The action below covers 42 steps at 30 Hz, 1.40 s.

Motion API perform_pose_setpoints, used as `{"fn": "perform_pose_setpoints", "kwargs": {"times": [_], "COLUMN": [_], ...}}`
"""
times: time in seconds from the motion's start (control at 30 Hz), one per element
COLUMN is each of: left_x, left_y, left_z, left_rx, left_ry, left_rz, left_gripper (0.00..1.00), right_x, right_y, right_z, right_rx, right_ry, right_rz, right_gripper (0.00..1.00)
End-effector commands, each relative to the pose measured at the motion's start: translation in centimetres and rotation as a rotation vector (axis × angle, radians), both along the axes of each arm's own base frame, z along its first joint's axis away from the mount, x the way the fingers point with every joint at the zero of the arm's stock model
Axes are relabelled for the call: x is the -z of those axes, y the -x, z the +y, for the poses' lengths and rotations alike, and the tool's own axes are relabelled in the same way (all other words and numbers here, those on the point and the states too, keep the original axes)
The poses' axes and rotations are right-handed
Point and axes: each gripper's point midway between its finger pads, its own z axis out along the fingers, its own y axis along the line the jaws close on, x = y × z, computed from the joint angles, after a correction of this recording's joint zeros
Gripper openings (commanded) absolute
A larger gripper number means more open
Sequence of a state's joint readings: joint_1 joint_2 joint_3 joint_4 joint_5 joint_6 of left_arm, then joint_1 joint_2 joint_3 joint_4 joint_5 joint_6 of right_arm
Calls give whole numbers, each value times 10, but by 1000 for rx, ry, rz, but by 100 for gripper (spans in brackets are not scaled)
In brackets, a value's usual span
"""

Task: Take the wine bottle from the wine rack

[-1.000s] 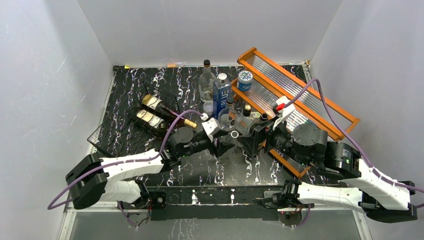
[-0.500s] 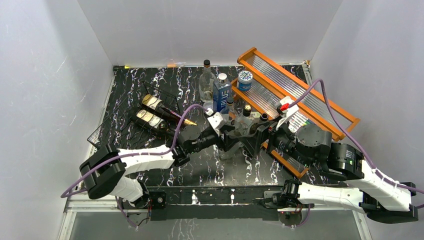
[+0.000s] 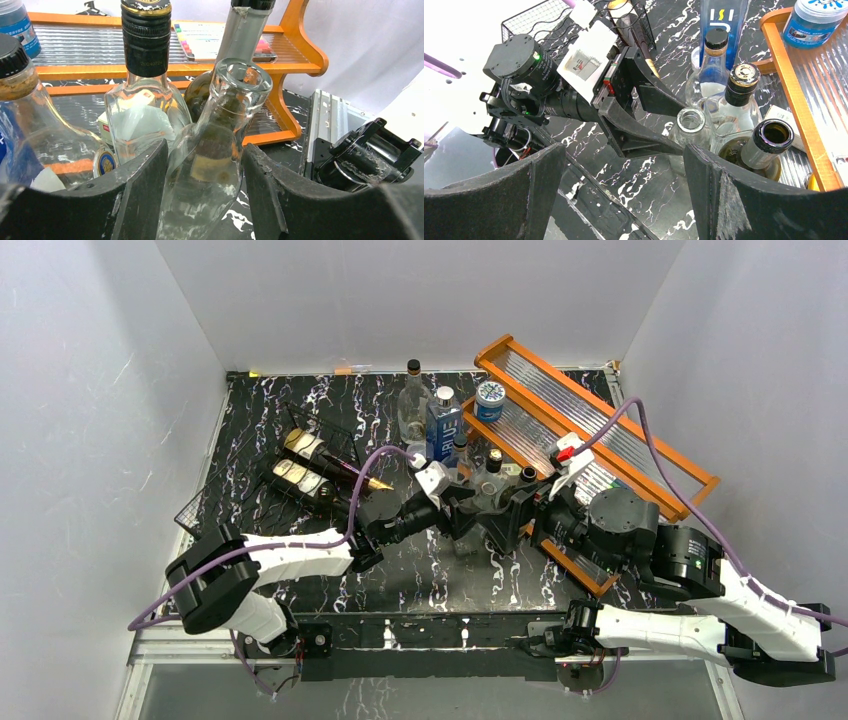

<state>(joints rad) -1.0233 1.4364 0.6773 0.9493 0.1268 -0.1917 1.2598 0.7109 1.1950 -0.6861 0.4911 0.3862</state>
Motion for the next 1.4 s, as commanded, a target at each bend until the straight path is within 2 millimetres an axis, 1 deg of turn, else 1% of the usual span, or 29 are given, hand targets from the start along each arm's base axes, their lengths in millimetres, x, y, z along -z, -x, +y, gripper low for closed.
{"fn": "perform_pose_setpoints", "kwargs": {"times": [0.0,0.2,0.33,0.4,0.53,0.67,0.7,0.73,0.77,0.83,0.93,0.97,1.07,1.17,1.27,1.37], "left_x": [-65,-46,-40,-38,-31,-26,-22,-20,-26,-28,-29,-29,-30,-27,-18,-6], "left_y": [0,-1,2,4,4,6,6,7,8,10,11,12,15,15,12,5], "left_z": [-8,-4,2,6,14,20,20,21,24,27,32,34,39,47,63,87], "left_rx": [16,-2,-1,-6,-31,-37,-39,-40,-39,-43,-50,-49,-51,-77,-143,-248], "left_ry": [183,166,158,157,153,147,142,138,151,154,155,153,135,87,12,-73], "left_rz": [-102,-78,-73,-70,-48,-35,-29,-22,-29,-27,-19,-20,-12,14,61,105], "left_gripper": [30,29,29,32,47,60,64,73,79,88,96,98,98,98,98,98], "right_x": [-9,-10,-9,-10,-10,-10,-9,-8,-8,-7,-3,1,11,20,32,42], "right_y": [-3,-3,-2,-2,-2,-2,-2,-2,-2,-2,-3,-4,-6,-7,-12,-21], "right_z": [4,2,3,3,5,6,7,7,7,8,8,8,10,15,20,17], "right_rx": [12,12,10,9,5,1,1,-1,-2,0,4,8,15,13,28,96], "right_ry": [-34,-38,-39,-40,-40,-38,-35,-31,-30,-25,0,16,62,107,171,230], "right_rz": [-15,-15,-12,-13,-13,-13,-12,-10,-10,-7,-1,4,17,30,41,52], "right_gripper": [98,98,98,98,98,98,98,98,98,98,98,98,98,98,98,98]}}
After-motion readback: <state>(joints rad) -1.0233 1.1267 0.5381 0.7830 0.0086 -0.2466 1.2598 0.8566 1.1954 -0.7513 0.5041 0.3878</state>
